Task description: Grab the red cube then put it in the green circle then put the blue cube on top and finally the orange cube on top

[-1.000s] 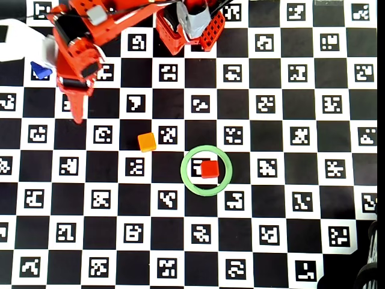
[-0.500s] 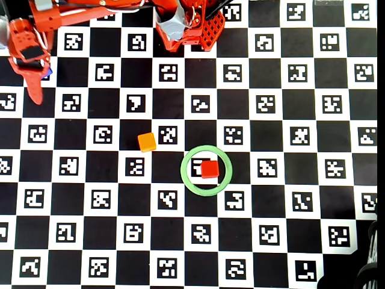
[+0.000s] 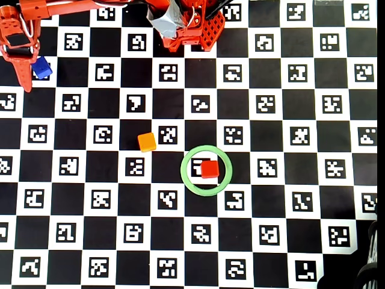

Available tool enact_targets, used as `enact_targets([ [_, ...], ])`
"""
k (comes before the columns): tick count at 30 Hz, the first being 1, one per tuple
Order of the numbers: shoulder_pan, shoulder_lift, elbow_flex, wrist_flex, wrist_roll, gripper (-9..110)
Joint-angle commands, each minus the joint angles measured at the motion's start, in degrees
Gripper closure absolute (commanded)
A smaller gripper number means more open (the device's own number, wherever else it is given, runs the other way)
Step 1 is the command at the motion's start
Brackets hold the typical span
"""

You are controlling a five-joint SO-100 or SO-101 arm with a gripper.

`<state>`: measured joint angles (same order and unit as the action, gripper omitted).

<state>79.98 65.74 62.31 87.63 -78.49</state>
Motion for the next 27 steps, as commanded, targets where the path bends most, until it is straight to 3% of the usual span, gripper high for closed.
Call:
enact_targets([
  [1,1.58,0.79,-0.79,-1.41,-1.23,53],
  [27,2.81,-0.79,12.66,-16.61,-2.37,53],
])
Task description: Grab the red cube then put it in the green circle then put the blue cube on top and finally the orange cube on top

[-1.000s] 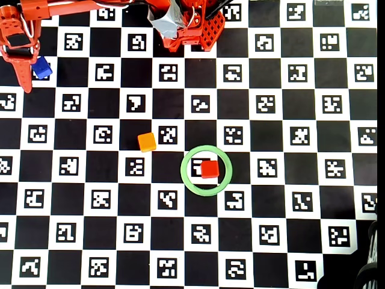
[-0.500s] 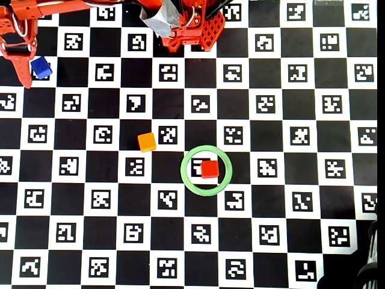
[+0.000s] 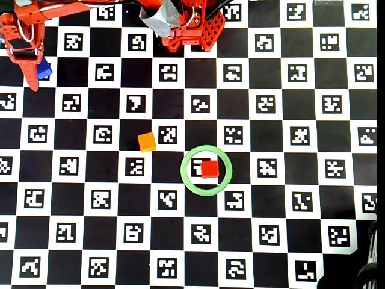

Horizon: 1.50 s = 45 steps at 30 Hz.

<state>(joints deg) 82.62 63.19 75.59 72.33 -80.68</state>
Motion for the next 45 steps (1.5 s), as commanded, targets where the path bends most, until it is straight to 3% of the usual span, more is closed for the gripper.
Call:
enact_targets([
  [1,0.18,1.76,-0.35,-1.58,-0.26,53],
  [28,-1.41,-0.79,1.32,-6.06,-1.23,53],
  [45,-1.14,-0.35,0.97,-7.65,-11.51,53],
])
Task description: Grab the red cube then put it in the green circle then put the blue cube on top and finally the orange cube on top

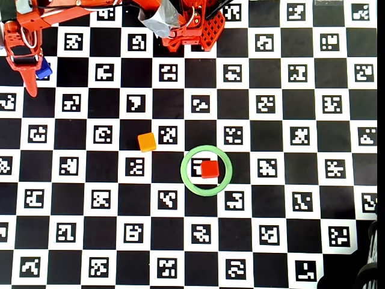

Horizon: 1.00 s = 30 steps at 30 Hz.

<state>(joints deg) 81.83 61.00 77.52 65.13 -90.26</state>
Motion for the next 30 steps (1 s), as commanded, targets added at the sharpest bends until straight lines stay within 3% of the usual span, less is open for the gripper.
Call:
enact_targets([
  [1,-0.35,1.93,-0.97,-0.35,-2.9,53],
  [11,-0.53,2.37,-0.79,1.93,-11.16,53],
  [30,-1.41,2.9,-0.35,3.08,-16.35,53],
])
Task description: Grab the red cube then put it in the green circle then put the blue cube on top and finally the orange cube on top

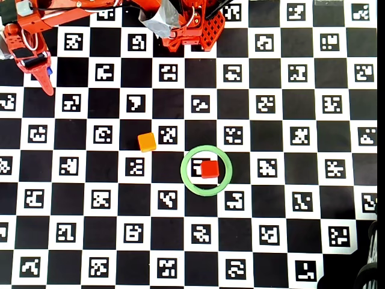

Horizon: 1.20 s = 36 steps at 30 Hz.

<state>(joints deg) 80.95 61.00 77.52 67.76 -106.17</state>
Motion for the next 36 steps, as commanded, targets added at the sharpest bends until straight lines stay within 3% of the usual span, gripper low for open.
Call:
enact_targets([
  [1,-0.53,2.9,-0.35,0.44,-0.53,53],
  [8,-0.35,2.99,-0.26,0.88,-1.14,62],
  [20,-0.35,3.16,-0.26,0.09,-0.18,88],
  [36,-0.97,4.22,0.26,1.41,0.53,91],
])
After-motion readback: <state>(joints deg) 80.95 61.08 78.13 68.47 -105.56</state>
